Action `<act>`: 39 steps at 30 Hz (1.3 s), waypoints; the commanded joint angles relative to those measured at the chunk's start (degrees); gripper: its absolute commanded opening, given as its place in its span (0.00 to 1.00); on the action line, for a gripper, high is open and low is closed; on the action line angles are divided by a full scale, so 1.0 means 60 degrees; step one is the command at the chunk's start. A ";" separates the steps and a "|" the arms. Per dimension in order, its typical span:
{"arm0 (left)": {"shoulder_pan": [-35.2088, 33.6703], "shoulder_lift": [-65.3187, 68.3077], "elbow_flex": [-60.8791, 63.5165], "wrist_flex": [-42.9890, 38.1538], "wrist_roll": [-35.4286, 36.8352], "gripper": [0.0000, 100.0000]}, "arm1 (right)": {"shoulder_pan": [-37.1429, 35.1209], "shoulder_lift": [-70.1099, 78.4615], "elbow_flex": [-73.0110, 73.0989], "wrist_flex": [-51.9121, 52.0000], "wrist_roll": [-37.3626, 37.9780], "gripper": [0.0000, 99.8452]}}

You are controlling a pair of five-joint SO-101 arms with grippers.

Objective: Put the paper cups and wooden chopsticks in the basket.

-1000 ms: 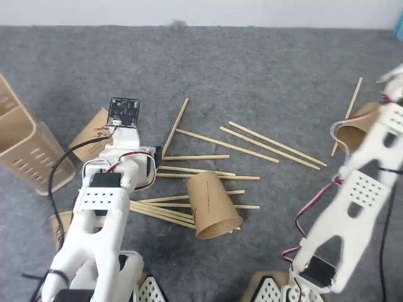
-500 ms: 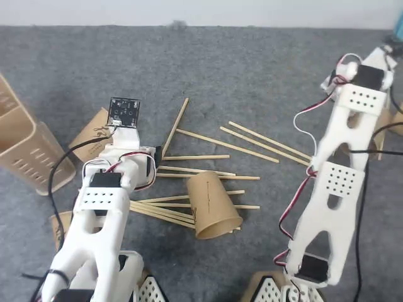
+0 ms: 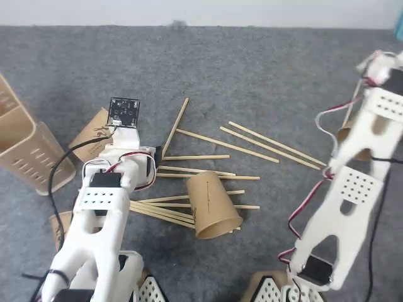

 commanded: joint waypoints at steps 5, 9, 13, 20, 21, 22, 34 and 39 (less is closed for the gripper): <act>0.0059 0.0029 -0.0271 -0.0176 -0.0132 0.21 | 0.0564 0.1619 -0.0234 -0.3495 0.0234 0.01; 0.0059 0.0029 -0.0271 -0.0176 -0.0132 0.21 | 0.0740 0.2059 -0.0234 -0.3700 0.0205 0.01; 0.0059 0.0029 -0.0271 -0.0176 -0.0132 0.21 | 0.1194 0.2249 -0.0205 -0.3700 0.0205 0.01; 0.0059 0.0029 -0.0271 -0.0176 -0.0132 0.21 | 0.1560 0.2147 0.1436 -0.3597 0.0747 0.01; 0.0059 0.0029 -0.0271 -0.0176 -0.0132 0.21 | 0.1516 0.2147 0.1714 -0.3553 0.0938 0.01; 0.0059 0.0029 -0.0271 -0.0176 -0.0132 0.21 | 0.1443 0.2147 0.1905 -0.3451 0.1070 0.01; 0.0059 0.0029 -0.0256 -0.0161 -0.0132 0.21 | -0.0505 0.1868 0.0601 0.1165 0.2418 0.01; 0.0059 0.0029 -0.0256 -0.0161 -0.0132 0.21 | -0.1048 0.1429 -0.0322 0.3011 0.2418 0.01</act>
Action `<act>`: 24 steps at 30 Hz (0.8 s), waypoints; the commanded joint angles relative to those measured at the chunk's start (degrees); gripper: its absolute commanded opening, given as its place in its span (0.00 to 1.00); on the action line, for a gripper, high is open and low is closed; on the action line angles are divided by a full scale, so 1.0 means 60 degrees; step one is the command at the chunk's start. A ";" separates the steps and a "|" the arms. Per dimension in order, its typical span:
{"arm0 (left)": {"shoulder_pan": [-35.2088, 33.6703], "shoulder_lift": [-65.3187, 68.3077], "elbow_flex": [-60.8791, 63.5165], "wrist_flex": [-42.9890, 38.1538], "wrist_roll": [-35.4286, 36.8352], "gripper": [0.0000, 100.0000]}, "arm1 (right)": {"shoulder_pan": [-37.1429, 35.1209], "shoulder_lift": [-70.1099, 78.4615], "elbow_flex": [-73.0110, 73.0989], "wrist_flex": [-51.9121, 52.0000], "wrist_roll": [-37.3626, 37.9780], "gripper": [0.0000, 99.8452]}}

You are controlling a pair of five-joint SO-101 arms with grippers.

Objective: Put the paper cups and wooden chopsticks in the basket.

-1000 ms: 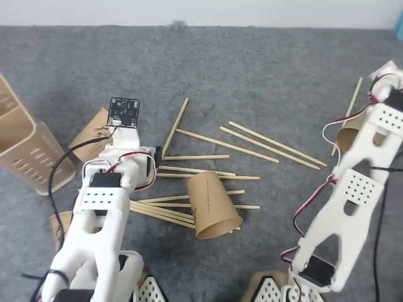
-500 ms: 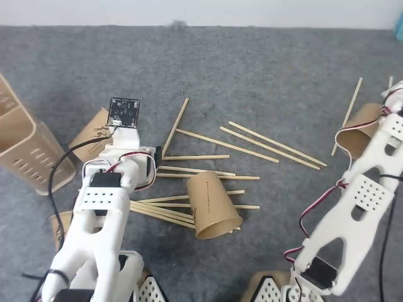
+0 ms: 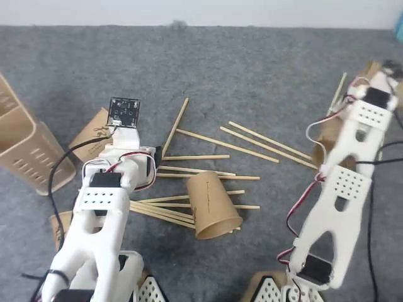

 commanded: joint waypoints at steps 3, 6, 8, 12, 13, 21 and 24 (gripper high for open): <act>0.0059 0.0029 -0.0256 -0.0176 -0.0132 0.21 | -0.0315 -0.1458 -0.0615 0.1590 0.0117 0.01; 0.0059 0.0029 -0.0256 -0.0176 -0.0132 0.21 | -0.0066 -0.2132 -0.0615 0.1736 0.0132 0.01; 0.0059 0.0029 -0.0256 -0.0176 -0.0132 0.21 | 0.0212 -0.2630 -0.0615 0.1692 0.0117 0.01; 0.0059 0.0029 -0.0256 -0.0176 -0.0132 0.21 | 0.0813 -0.3495 -0.0615 0.1150 0.0044 0.01; 0.0059 0.0029 -0.0256 -0.0176 -0.0132 0.21 | 0.1004 -0.3626 -0.0571 0.0769 0.0029 0.01; 0.0059 0.0029 -0.0256 -0.0176 -0.0132 0.21 | 0.2190 -0.2059 -0.0542 -0.3612 -0.0821 0.01; 0.0059 0.0029 -0.0256 -0.0176 -0.0132 0.21 | 0.2278 -0.1165 -0.0542 -0.4945 -0.0821 0.03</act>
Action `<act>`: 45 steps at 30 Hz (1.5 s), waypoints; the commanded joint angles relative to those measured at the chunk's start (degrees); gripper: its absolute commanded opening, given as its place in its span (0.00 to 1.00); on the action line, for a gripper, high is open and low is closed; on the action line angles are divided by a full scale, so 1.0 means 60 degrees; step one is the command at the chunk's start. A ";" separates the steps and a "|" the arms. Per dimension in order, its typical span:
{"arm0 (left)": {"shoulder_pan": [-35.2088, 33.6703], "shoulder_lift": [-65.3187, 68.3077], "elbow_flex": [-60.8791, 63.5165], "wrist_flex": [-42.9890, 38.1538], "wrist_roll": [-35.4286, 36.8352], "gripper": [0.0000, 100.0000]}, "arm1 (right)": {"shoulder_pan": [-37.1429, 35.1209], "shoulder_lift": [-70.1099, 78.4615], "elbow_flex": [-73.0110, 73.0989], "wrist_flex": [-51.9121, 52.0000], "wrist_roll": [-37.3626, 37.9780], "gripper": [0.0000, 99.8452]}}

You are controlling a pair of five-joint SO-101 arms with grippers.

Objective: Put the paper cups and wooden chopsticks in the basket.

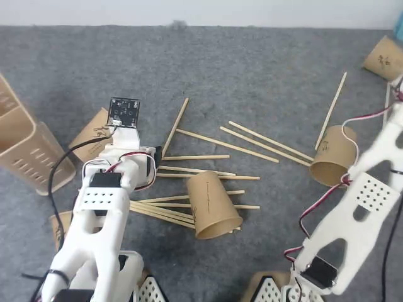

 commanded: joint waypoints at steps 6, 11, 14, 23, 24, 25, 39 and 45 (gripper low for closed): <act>0.0059 0.0029 -0.0256 -0.0161 -0.0147 0.21 | 0.0051 0.0901 -0.0440 -0.1795 -0.1040 0.21; 0.0073 0.0029 -0.0256 -0.0176 -0.0147 0.21 | -0.0227 0.0945 -0.0440 -0.2059 -0.1216 0.19; 0.0073 0.0029 -0.0256 -0.0176 -0.0147 0.21 | -0.0344 0.1077 -0.0264 -0.2586 -0.1245 0.17; 0.0073 0.0029 -0.0256 -0.0176 -0.0147 0.21 | -0.0330 0.1311 0.0703 -0.4652 -0.1231 0.14; 0.0073 0.0029 -0.0256 -0.0176 -0.0147 0.21 | -0.0315 0.1311 0.0718 -0.4652 -0.1216 0.14; 0.0073 0.0029 -0.0256 -0.0176 -0.0147 0.21 | -0.0315 0.1311 0.0718 -0.4667 -0.1216 0.14; 0.0073 0.0044 -0.0256 -0.0190 -0.0132 0.21 | -0.1033 0.1370 0.0777 -0.1487 0.0015 0.15; 0.0073 0.0044 -0.0256 -0.0176 -0.0132 0.21 | -0.1077 0.1385 0.0777 -0.1121 0.0425 0.15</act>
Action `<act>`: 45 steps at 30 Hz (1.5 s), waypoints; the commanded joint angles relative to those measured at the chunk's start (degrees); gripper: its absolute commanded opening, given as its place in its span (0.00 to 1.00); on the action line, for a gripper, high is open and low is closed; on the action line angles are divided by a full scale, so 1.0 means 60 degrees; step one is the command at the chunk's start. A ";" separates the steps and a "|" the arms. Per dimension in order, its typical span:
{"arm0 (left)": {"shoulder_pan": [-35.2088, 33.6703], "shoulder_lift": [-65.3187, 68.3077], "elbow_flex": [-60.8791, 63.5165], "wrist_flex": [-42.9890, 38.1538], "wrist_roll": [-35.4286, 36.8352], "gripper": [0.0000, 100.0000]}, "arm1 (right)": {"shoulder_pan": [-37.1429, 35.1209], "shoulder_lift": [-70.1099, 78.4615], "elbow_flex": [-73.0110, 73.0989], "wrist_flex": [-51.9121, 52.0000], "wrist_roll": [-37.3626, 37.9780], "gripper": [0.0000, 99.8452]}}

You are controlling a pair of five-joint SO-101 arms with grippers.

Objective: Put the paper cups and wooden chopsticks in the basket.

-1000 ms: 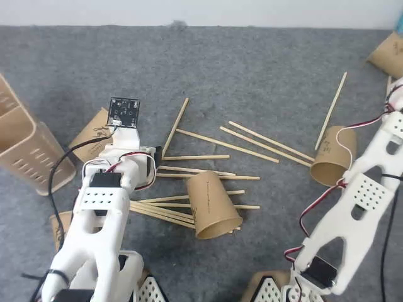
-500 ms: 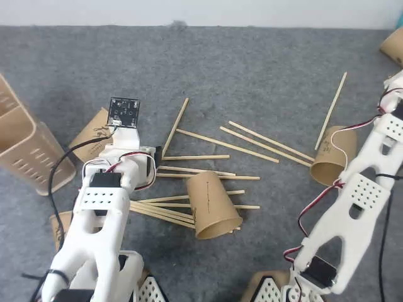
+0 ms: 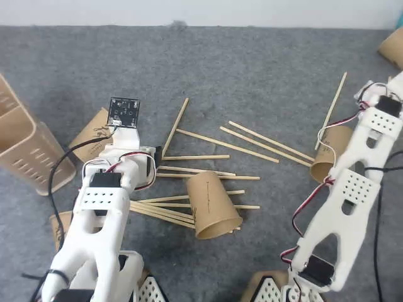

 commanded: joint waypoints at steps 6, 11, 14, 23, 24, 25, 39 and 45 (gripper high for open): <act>0.0073 0.0044 -0.0256 -0.0176 -0.0132 0.21 | 0.0271 -0.0256 -0.0103 0.1136 0.0908 0.15; 0.0073 0.0044 -0.0256 -0.0176 -0.0132 0.21 | 0.0286 -0.0388 -0.0220 0.2469 0.1538 0.15; 0.0073 0.0044 -0.0256 -0.0176 -0.0132 0.21 | 0.0315 -0.0476 -0.1055 0.3392 0.1568 0.15; 0.0073 0.0044 -0.0256 -0.0176 -0.0132 0.21 | 0.1004 -0.1810 -0.1377 0.5766 0.2227 0.15; 0.0073 0.0044 -0.0256 -0.0190 -0.0132 0.21 | 0.1106 -0.1824 -0.1377 0.5839 0.2315 0.15; 0.0073 0.0044 -0.0256 -0.0190 -0.0132 0.21 | 0.1179 -0.1810 -0.1377 0.5868 0.2432 0.15; 0.0073 0.0044 -0.0256 -0.0161 -0.0132 0.21 | 0.1355 0.0784 -0.1392 0.5443 0.3853 0.14; 0.0073 0.0044 -0.0256 -0.0161 -0.0132 0.21 | 0.1399 0.0549 -0.1392 0.5473 0.3839 0.01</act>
